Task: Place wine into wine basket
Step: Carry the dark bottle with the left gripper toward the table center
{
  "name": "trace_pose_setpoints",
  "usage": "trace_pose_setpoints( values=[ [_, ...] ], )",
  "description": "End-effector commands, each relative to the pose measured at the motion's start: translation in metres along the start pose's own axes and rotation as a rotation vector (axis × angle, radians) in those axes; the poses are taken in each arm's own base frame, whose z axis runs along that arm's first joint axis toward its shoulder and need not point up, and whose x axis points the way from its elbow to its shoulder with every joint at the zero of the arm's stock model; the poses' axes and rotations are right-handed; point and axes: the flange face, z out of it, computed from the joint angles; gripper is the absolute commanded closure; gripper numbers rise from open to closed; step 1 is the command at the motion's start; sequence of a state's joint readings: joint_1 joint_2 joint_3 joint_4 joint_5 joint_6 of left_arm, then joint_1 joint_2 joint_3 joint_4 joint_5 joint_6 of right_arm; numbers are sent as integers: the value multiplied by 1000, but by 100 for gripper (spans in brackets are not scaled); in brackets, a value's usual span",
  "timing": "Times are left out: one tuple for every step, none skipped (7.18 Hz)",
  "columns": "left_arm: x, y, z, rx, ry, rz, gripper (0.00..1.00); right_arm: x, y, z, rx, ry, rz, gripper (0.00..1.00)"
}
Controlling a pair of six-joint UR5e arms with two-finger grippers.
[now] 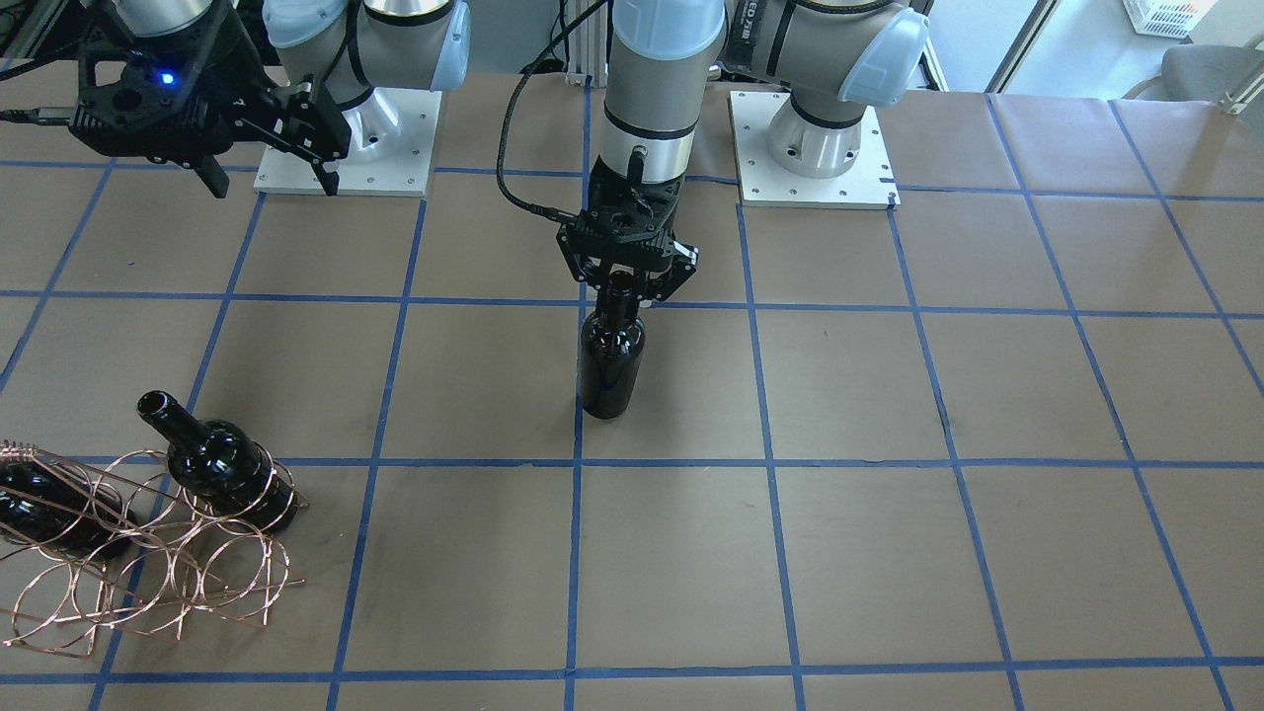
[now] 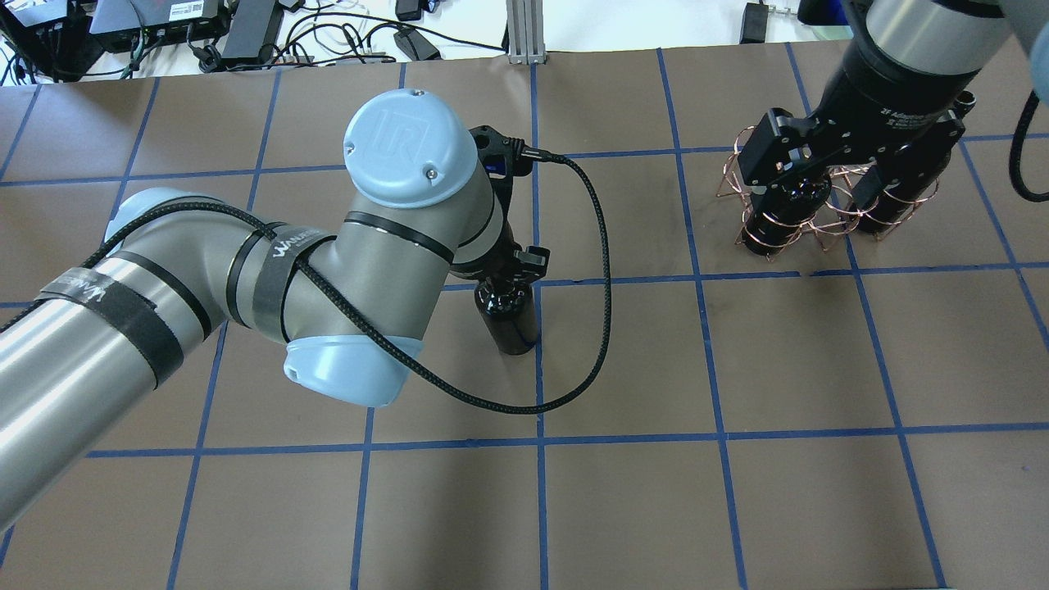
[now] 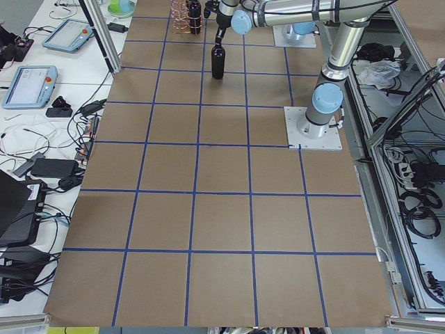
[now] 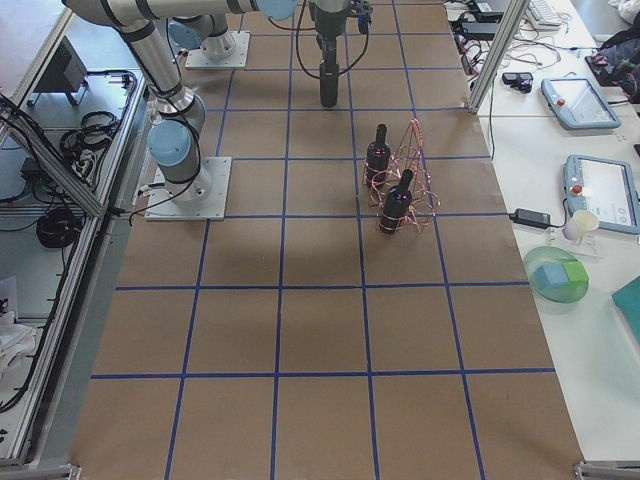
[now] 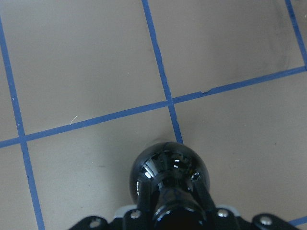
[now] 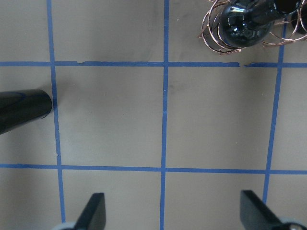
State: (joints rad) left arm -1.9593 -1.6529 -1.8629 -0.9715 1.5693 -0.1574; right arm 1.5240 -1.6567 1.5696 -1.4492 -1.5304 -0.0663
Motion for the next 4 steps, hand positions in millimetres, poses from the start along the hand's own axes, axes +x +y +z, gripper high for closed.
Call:
trace_pose_setpoints(
  values=[
    [0,-3,1,0,0,-1,100,-1,2,-1,8,0,-1,0],
    [2,-11,0,6,1,-12,100,0,0,1,5,1,-5,0],
    [1,-13,2,6,-4,-13,100,1,-1,3,1,1,-16,0],
    [1,-13,2,4,-4,-13,100,1,-1,3,1,2,-16,0]
  ],
)
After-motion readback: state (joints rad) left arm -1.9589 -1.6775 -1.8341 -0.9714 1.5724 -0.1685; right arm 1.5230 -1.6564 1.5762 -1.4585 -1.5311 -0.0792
